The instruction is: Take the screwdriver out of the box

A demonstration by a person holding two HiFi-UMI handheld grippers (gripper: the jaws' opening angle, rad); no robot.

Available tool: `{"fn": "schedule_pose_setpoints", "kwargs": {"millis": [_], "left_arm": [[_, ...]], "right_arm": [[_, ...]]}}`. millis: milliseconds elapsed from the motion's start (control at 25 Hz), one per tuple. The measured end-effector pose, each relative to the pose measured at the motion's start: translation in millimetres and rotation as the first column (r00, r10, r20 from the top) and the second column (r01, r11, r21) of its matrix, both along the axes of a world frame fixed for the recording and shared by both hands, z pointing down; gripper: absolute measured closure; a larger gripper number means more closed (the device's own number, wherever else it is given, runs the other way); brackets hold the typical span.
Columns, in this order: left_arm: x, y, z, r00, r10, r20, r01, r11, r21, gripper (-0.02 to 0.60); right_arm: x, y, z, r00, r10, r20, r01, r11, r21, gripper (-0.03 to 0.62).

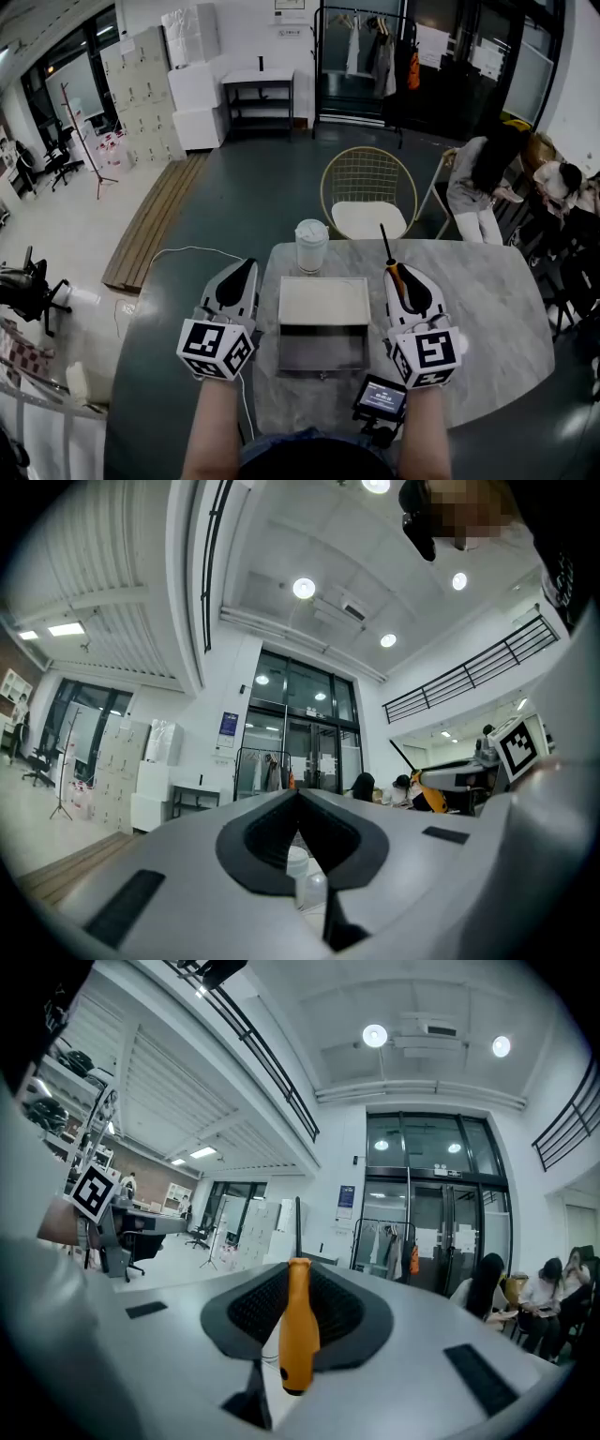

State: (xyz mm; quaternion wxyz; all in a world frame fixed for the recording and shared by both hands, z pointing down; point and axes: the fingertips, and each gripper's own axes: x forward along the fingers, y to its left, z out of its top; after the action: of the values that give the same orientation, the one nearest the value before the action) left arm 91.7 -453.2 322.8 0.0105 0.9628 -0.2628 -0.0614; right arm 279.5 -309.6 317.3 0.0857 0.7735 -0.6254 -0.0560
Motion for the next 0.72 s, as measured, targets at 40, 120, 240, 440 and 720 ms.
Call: {"fn": "schedule_pose_setpoints", "kwargs": {"millis": [40,120,240,440,720], "left_arm": [[1,0,-1,1.0,0.001,-0.002,-0.001,1.0,0.003,0.569],[3,2,-4,1.0,0.005,-0.004,-0.005,1.0,0.009,0.569],[5,5,-7,1.0,0.011,-0.005,-0.011,1.0,0.018,0.569],[5,11,-10,1.0,0.012,-0.009,-0.012,1.0,0.024,0.569],[2,14,-12,1.0,0.012,-0.008,-0.012,1.0,0.029,0.569]], "right_arm": [[1,1,0,1.0,0.004,0.001,-0.004,1.0,0.001,0.507],[4,3,-1,1.0,0.01,0.003,-0.01,1.0,0.002,0.507],[6,6,-2,1.0,0.016,0.009,-0.016,1.0,0.006,0.507],[5,10,-2,1.0,0.014,0.014,-0.014,1.0,0.008,0.507],[2,12,-3,1.0,0.013,0.014,-0.013,1.0,0.011,0.507]]}}
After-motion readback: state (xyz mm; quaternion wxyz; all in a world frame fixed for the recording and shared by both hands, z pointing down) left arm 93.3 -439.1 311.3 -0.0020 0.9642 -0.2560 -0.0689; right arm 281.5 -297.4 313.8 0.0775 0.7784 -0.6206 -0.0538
